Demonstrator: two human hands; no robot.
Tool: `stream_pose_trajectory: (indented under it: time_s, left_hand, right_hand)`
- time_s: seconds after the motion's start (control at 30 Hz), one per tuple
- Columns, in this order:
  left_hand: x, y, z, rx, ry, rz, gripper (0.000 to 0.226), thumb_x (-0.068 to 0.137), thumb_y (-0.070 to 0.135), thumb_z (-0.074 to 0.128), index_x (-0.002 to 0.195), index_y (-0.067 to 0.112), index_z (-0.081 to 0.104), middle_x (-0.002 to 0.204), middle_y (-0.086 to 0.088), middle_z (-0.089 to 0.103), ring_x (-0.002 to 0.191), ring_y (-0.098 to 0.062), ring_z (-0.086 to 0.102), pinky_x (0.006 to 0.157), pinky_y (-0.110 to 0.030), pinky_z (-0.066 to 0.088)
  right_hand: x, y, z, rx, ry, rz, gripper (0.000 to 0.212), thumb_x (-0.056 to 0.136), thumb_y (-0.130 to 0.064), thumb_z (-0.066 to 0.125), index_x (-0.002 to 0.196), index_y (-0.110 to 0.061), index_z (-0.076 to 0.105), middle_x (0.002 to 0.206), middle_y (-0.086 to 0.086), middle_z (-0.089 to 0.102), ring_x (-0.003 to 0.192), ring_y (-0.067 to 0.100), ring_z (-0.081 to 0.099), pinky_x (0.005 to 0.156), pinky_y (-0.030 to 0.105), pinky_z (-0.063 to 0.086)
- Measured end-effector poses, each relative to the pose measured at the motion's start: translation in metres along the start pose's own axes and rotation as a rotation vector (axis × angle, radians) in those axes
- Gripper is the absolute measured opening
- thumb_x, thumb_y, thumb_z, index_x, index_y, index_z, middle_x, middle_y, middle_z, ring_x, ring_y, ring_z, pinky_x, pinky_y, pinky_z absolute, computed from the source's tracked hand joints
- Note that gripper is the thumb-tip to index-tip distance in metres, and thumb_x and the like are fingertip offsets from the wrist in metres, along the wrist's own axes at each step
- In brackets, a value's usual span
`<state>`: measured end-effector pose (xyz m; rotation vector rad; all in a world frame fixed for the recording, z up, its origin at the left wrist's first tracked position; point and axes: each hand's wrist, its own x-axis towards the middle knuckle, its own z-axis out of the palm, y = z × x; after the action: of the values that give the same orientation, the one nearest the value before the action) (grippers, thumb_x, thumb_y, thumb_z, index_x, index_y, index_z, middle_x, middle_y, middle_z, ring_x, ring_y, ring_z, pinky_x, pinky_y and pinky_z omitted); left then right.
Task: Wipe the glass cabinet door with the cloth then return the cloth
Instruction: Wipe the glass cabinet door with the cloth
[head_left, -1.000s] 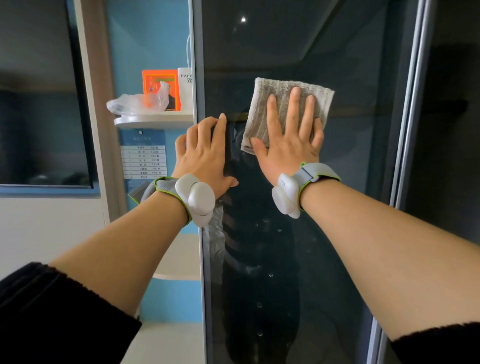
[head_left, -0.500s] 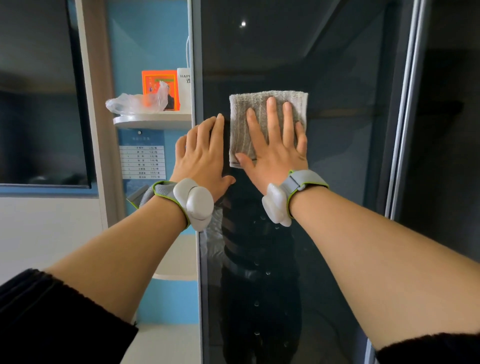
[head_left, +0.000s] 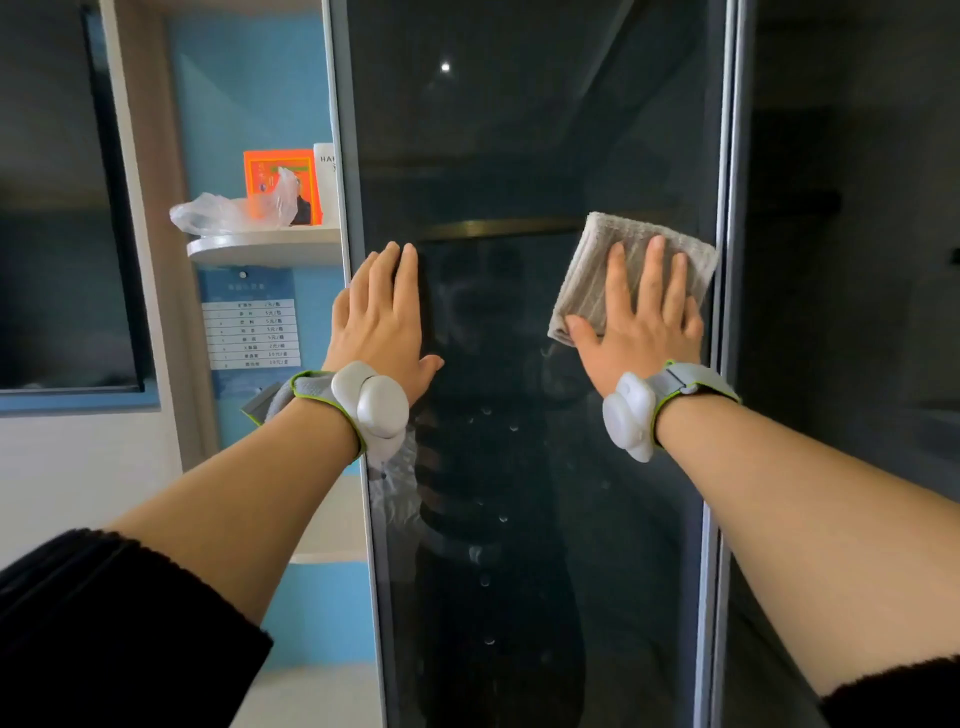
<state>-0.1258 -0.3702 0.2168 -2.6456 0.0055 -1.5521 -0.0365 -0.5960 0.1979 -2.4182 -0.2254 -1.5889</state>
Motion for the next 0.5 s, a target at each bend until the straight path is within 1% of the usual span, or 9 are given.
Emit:
stream_pose_trajectory:
  time_s: [0.17,0.27,0.33,0.4,0.5]
  left_hand:
    - [-0.003,0.004,0.003,0.02,-0.011,-0.002,0.102,0.074,0.038,0.074,0.148,0.011,0.008,0.157,-0.011,0.011,0.143,-0.035,0.011,0.113,-0.05,0.017]
    - [-0.004,0.001,0.004,0.029,-0.023,0.013,0.104,0.074,0.039,0.074,0.148,0.013,0.006,0.158,-0.009,0.008,0.144,-0.033,0.009,0.114,-0.049,0.015]
    - [-0.004,-0.001,0.004,0.024,-0.032,0.018,0.104,0.074,0.039,0.074,0.148,0.014,0.005,0.158,-0.008,0.006,0.145,-0.033,0.007,0.114,-0.048,0.014]
    - [-0.005,-0.002,0.005,0.007,-0.035,0.015,0.104,0.074,0.038,0.074,0.148,0.015,0.005,0.158,-0.007,0.006,0.145,-0.031,0.007,0.114,-0.048,0.013]
    - [-0.008,-0.003,0.004,-0.011,-0.033,0.002,0.103,0.073,0.036,0.075,0.148,0.014,0.007,0.158,-0.007,0.008,0.144,-0.031,0.009,0.114,-0.048,0.014]
  right_hand:
    - [-0.002,-0.008,0.005,0.012,0.018,0.066,0.082,0.085,-0.054,0.045,0.148,-0.015,0.011,0.155,0.022,0.011,0.14,0.044,0.011,0.106,0.06,0.023]
    - [-0.004,-0.025,0.006,0.021,0.023,0.049,0.082,0.085,-0.054,0.044,0.149,-0.015,0.01,0.155,0.023,0.01,0.14,0.045,0.01,0.105,0.061,0.024]
    - [-0.011,-0.042,0.009,0.021,0.007,-0.014,0.083,0.084,-0.056,0.041,0.149,-0.019,0.006,0.156,0.02,0.005,0.141,0.042,0.006,0.106,0.059,0.022]
    - [-0.019,-0.06,0.014,0.019,-0.023,-0.08,0.083,0.085,-0.058,0.038,0.148,-0.023,-0.003,0.158,0.015,-0.004,0.142,0.039,-0.002,0.109,0.056,0.018]
    - [-0.023,-0.07,0.013,0.054,-0.06,-0.103,0.082,0.086,-0.058,0.037,0.147,-0.028,-0.008,0.157,0.01,-0.012,0.142,0.036,-0.009,0.109,0.053,0.017]
